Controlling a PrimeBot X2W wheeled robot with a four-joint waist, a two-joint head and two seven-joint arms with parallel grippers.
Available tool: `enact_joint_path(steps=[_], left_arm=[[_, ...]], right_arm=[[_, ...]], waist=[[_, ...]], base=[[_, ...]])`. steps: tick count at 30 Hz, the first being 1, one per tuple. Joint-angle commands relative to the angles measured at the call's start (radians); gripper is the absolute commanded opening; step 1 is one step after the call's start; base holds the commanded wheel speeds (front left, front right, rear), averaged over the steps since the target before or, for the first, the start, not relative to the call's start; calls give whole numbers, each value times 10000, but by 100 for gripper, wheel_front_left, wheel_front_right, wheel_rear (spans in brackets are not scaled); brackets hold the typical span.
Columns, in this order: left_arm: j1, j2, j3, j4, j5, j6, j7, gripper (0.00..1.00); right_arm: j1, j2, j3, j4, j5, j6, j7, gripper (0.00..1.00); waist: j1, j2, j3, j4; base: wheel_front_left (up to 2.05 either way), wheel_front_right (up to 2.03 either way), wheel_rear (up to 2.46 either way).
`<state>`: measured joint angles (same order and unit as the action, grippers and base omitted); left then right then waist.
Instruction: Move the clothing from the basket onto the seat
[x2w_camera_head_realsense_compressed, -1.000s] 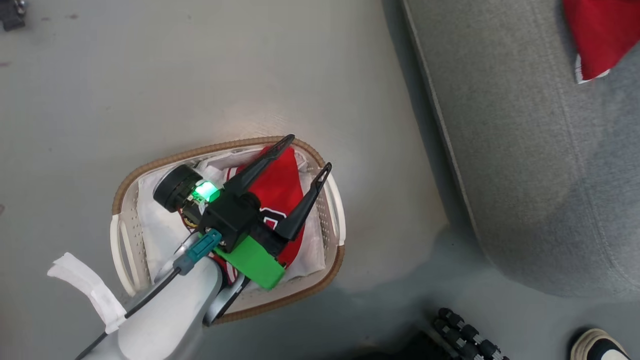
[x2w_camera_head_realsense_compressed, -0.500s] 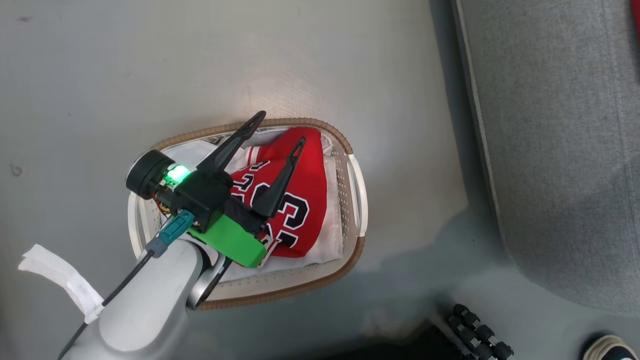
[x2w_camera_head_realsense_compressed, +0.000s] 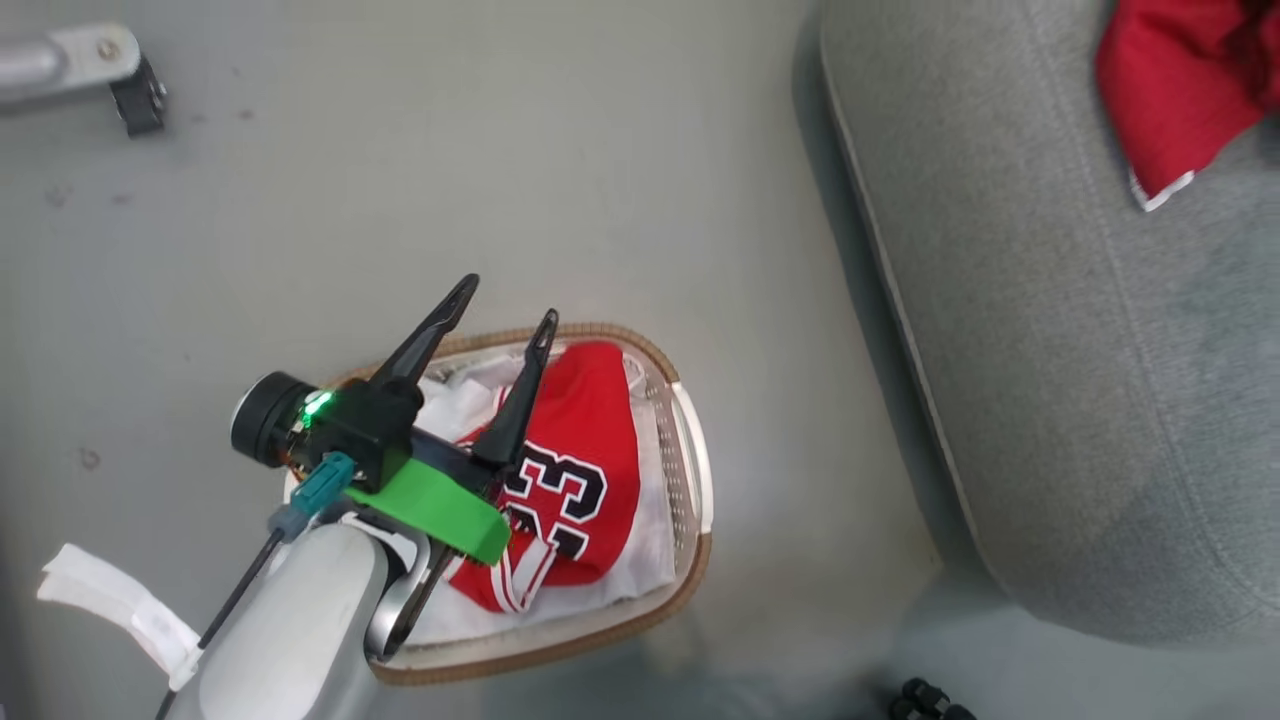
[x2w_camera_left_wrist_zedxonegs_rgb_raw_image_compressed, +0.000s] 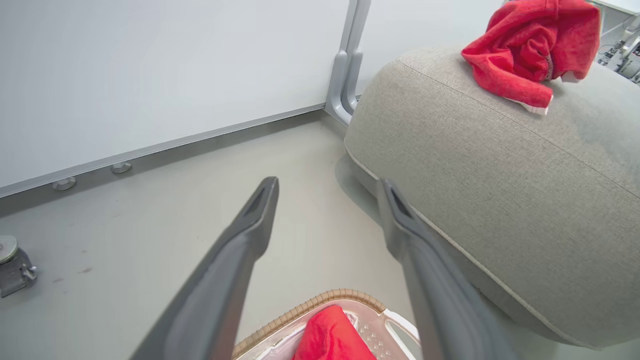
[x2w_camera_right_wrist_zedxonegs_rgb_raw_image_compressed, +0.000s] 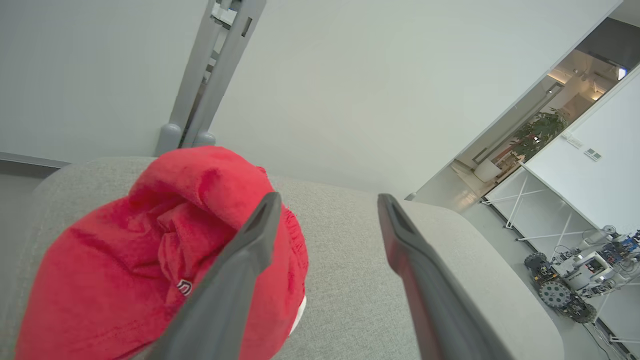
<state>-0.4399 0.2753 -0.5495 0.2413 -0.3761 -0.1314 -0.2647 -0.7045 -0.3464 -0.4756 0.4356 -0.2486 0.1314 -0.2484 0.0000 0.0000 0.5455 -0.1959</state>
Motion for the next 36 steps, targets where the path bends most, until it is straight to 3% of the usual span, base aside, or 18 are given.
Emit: enact_joint_path(steps=[1, 17, 24, 36], left_arm=[[300, -66, 200, 87, 45, 14, 6, 100], [1946, -879, 2876, 631, 635, 14, 6, 100], [2588, -1363, 4124, 814, 1051, 14, 6, 100], [3538, -1880, 5195, 676, 1661, 14, 6, 100]], right_arm=[[265, -46, 278, -107, 138, -14, -76, 100], [1784, 560, 3491, -1075, 1913, -14, 7, 100], [2556, 1241, 4048, -783, 2579, -14, -165, 100], [4200, 2328, 4462, -957, 3052, -14, -179, 100]], waist=[[0, 0, -1080, -84], [0, 0, -3128, 1004], [0, 0, -3737, 1424], [0, 0, -4398, 1685]], base=[[0, 0, 0], [0, 0, 0], [0, 0, 0], [0, 0, 0]])
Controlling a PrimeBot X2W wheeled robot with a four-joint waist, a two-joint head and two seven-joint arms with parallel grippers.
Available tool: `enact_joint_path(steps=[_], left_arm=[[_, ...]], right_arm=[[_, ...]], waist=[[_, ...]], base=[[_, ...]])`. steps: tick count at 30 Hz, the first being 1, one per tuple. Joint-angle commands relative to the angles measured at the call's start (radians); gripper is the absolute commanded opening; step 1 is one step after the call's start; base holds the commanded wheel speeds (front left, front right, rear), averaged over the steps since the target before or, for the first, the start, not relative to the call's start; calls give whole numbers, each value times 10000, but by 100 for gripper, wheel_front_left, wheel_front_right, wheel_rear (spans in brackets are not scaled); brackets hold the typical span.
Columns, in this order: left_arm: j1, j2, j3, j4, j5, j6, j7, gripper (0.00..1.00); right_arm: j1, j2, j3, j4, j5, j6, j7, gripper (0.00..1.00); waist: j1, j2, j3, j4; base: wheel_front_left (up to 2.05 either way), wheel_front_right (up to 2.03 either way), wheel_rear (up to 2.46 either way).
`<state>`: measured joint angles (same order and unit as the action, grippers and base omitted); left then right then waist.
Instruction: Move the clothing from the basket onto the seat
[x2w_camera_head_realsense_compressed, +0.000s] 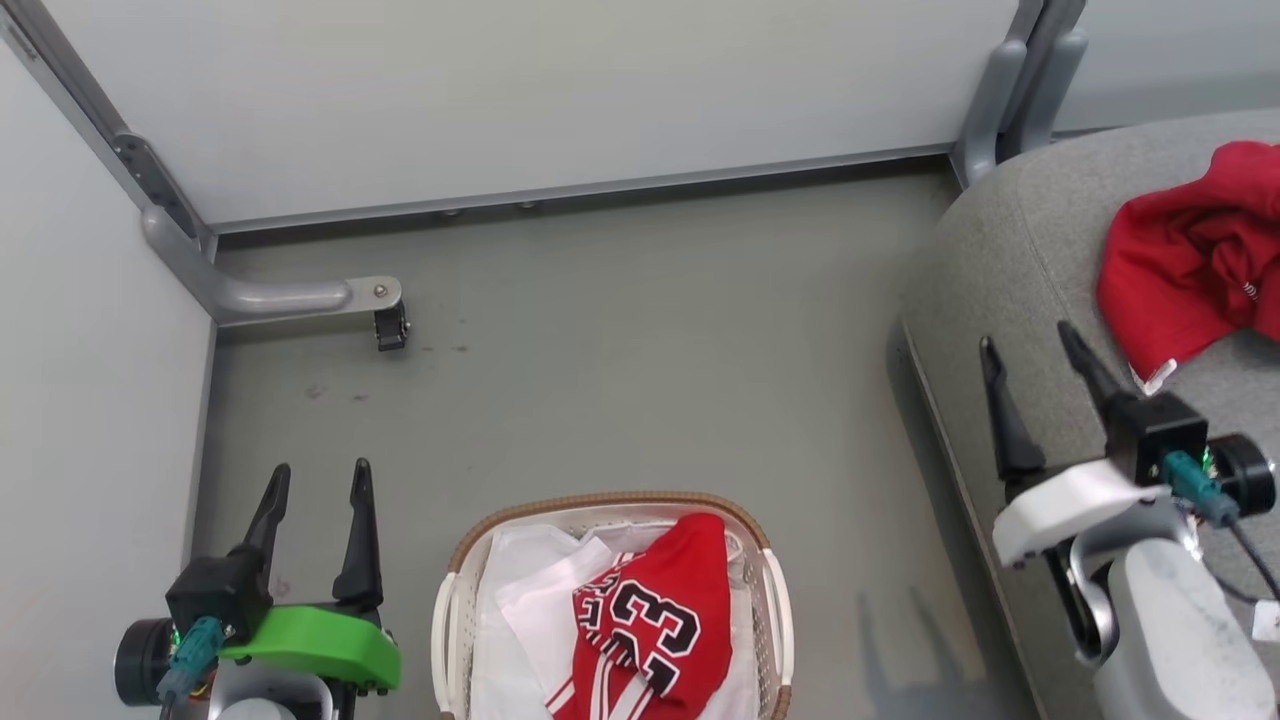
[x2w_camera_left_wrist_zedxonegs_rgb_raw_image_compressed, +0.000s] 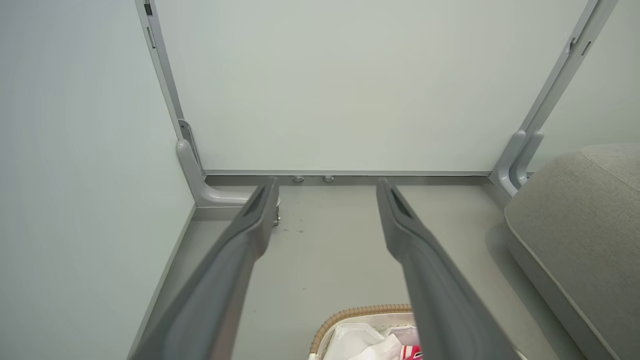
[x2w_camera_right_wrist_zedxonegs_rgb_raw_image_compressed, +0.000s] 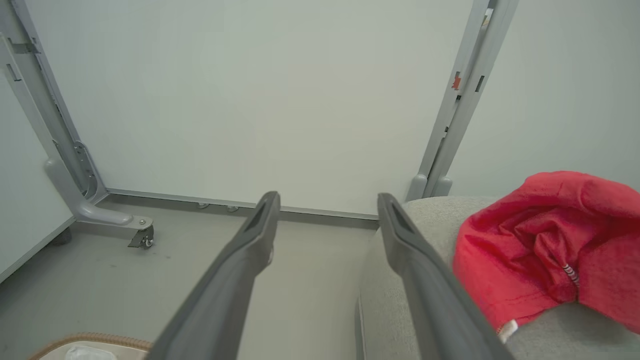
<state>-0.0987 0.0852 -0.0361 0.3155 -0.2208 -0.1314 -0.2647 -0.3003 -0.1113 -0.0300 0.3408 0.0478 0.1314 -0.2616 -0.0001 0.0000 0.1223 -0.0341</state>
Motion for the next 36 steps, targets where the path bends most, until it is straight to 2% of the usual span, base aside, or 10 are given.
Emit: enact_joint_path(steps=[1, 11, 18, 28, 36], left_arm=[[226, -9, 117, -91, 151, 14, 6, 100], [1225, -271, 741, -294, 582, 14, 6, 100], [1343, -328, 608, -220, 587, 14, 6, 100], [832, -341, -466, 90, 328, 14, 6, 100], [-168, -243, -1749, 781, -155, 14, 8, 100]], right_arm=[[270, 30, 35, -35, 111, -14, -47, 100], [1332, 412, 528, 220, 329, -14, -49, 100], [1533, 479, 460, 263, 294, -14, -49, 100], [957, 530, 453, 227, 206, -14, -50, 100], [282, 585, 637, -133, 49, -14, -50, 100]], waist=[[1, 0, -224, 69], [1, 0, -588, 18], [1, 0, -529, -22], [1, 0, 71, -469], [1, 0, 1467, -1045]], base=[[0, 0, 0], [0, 0, 0], [0, 0, 0], [0, 0, 0], [0, 0, 0]])
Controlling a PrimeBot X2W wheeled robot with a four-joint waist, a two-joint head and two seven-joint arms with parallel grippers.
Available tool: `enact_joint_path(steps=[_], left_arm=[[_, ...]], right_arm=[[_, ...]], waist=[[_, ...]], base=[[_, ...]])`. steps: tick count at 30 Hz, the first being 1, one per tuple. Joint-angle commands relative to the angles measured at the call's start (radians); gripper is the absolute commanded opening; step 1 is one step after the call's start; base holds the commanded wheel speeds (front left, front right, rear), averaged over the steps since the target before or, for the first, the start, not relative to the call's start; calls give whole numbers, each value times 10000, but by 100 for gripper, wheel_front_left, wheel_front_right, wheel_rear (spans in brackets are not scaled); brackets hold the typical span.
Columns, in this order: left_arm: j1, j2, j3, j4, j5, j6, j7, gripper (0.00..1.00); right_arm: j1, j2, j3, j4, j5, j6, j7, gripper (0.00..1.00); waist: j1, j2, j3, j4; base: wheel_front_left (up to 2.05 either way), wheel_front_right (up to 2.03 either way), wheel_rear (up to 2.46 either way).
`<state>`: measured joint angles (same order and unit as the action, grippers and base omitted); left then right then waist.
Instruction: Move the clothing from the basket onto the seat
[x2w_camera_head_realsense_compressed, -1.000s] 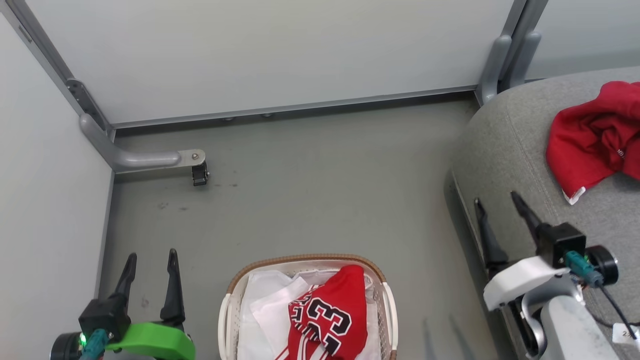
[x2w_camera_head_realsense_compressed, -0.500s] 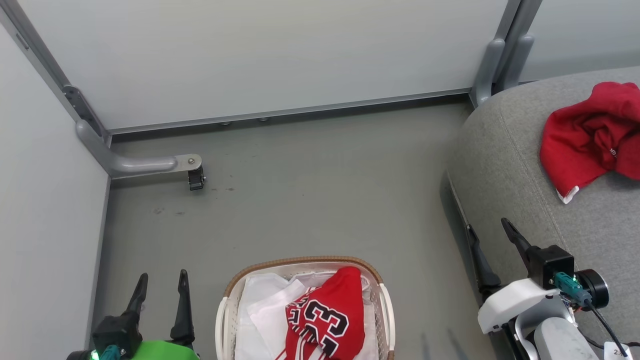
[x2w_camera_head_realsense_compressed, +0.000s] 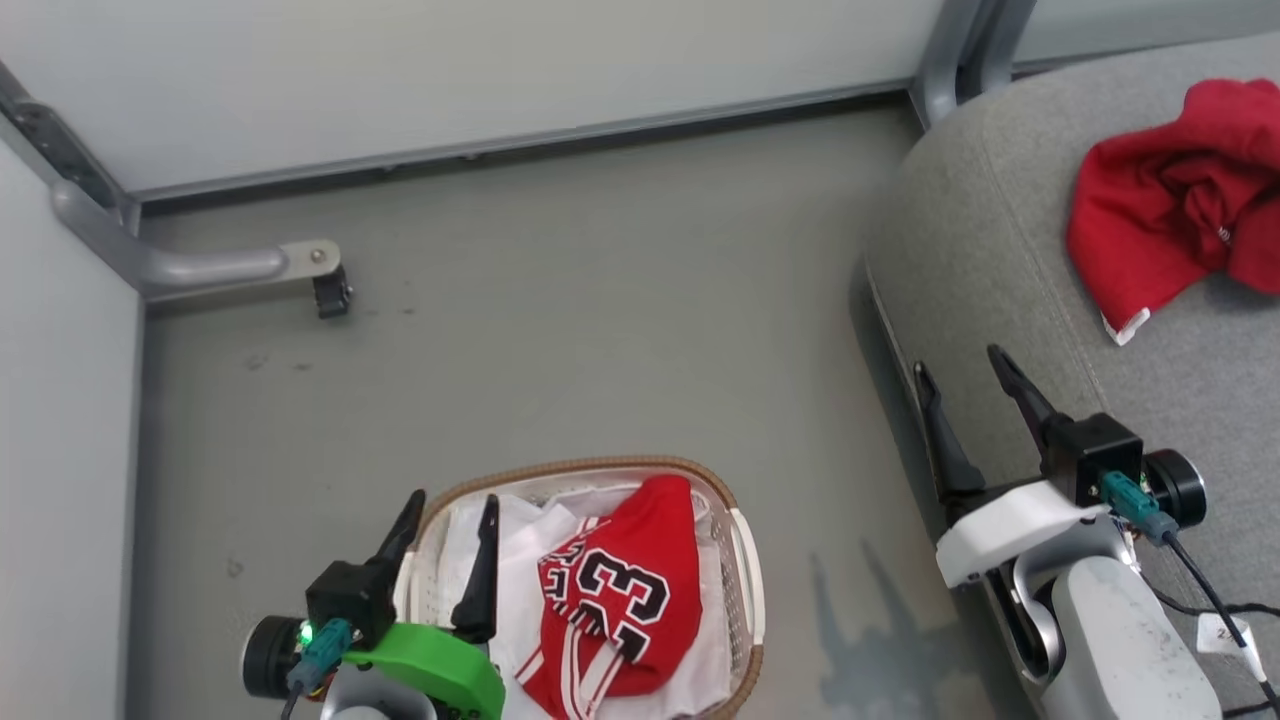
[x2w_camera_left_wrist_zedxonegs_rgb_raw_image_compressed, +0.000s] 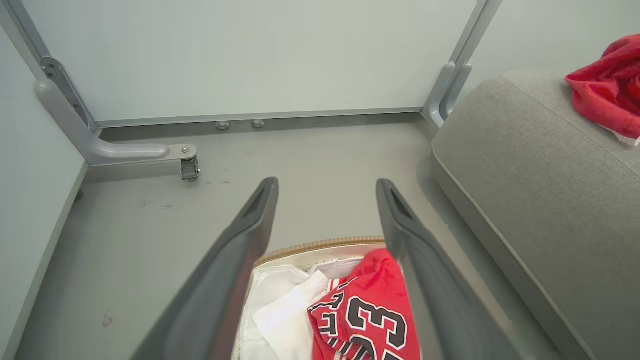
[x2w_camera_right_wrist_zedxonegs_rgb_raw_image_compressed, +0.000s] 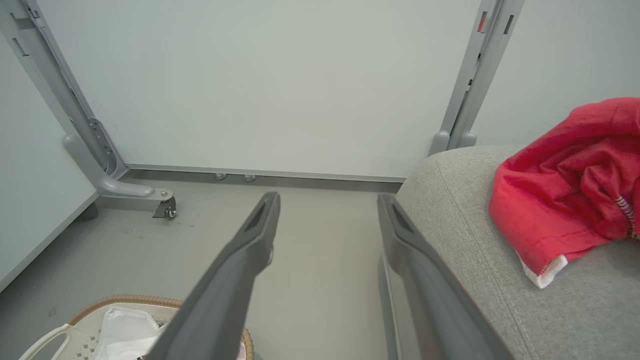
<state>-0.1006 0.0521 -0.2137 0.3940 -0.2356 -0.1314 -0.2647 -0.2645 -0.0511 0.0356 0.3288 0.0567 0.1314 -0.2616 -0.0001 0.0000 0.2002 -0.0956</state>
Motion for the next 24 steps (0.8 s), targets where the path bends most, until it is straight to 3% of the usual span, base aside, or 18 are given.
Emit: enact_joint_path(steps=[1, 9, 24], left_arm=[[-291, 178, -151, 178, -60, 14, 7, 100], [-1373, 618, -1630, 1112, -534, 14, 7, 100], [-3397, 1405, -4200, 2582, -1413, 14, 7, 100]], right_arm=[[-194, -20, 17, -64, 11, -14, -50, 100], [-841, -8, 387, -482, 356, -14, -49, 100], [-1573, -6, 459, -1265, 470, -14, -49, 100]], waist=[[1, 0, 862, -537], [1, 0, 2046, -1146], [1, 0, 4255, -1572]], base=[[0, 0, 0], [0, 0, 0], [0, 0, 0]])
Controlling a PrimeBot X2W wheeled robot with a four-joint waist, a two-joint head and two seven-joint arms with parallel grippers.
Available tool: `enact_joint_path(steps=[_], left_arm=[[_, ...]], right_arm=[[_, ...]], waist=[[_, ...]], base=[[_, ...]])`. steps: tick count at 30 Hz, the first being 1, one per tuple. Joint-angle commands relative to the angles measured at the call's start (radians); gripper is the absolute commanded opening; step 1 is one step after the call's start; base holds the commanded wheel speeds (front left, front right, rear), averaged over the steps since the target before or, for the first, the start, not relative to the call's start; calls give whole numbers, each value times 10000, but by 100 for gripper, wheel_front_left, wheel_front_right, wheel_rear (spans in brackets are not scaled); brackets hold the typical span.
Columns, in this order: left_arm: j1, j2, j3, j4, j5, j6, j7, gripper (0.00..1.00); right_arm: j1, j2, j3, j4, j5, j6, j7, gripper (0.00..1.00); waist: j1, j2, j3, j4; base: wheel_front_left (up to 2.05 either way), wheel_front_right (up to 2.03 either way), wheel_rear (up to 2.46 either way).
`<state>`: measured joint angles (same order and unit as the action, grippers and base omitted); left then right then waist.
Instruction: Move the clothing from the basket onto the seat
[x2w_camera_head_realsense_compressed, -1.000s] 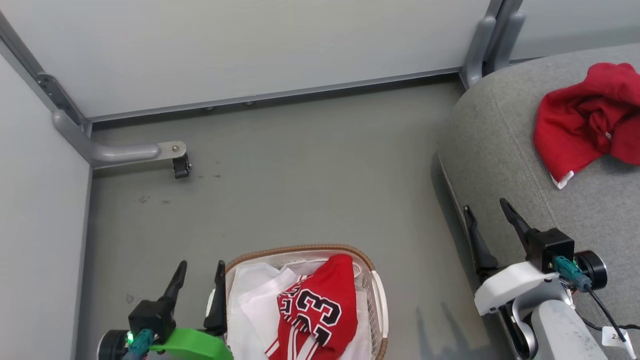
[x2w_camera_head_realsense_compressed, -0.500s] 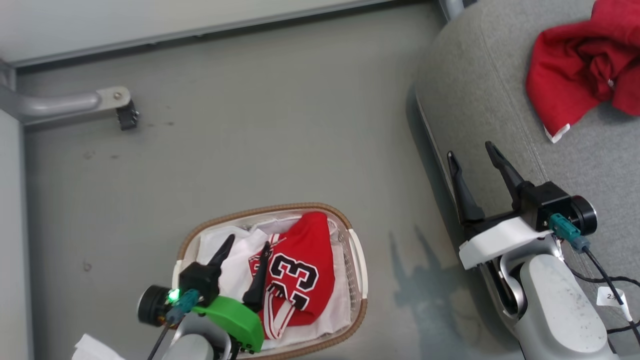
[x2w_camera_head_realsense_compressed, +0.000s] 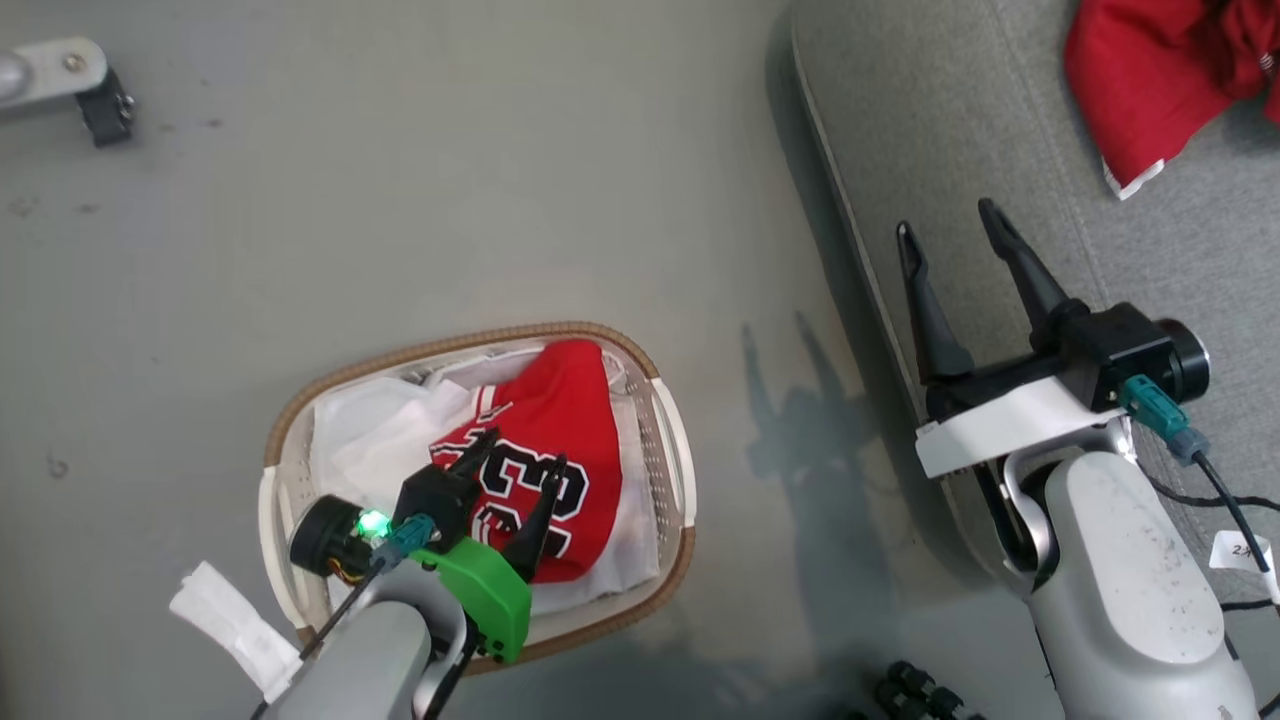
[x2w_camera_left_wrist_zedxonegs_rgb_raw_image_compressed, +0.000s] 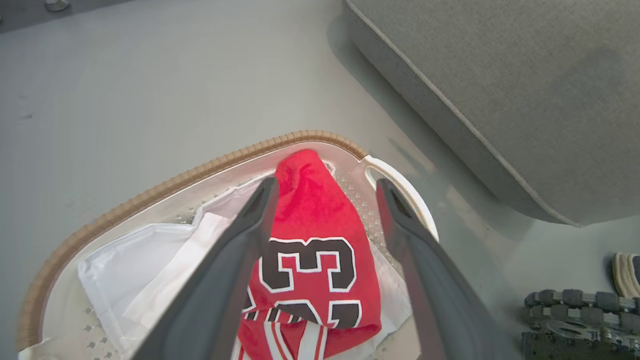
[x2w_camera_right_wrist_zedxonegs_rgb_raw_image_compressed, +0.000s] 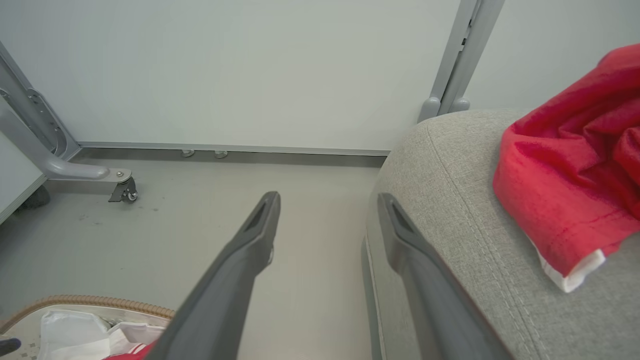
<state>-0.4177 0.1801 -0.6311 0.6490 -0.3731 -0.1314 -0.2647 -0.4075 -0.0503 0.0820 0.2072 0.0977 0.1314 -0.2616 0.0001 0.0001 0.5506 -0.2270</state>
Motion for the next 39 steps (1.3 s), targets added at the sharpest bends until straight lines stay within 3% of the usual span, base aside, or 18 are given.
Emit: enact_joint_path(steps=[1, 10, 19, 39], left_arm=[[-376, 187, -183, 142, -130, 14, 7, 100], [-1548, 559, -1005, 1271, -632, 14, 7, 100], [-2388, 365, -1895, 2597, -1333, 14, 7, 100], [-3975, 145, -4382, 3829, -2683, 14, 9, 100]], right_arm=[[-183, -16, -13, -95, 77, -14, -49, 100], [-423, -13, 85, -477, 22, -14, -49, 100], [-552, -18, 127, -800, -303, -14, -49, 100], [-767, -18, 195, -1090, -400, -14, -49, 100]], waist=[[-1, -1, 882, -255], [-1, -1, 1770, -247], [-1, -1, 2464, -4], [-1, -1, 3208, 220]], base=[[0, 0, 0], [0, 0, 0], [0, 0, 0], [0, 0, 0]])
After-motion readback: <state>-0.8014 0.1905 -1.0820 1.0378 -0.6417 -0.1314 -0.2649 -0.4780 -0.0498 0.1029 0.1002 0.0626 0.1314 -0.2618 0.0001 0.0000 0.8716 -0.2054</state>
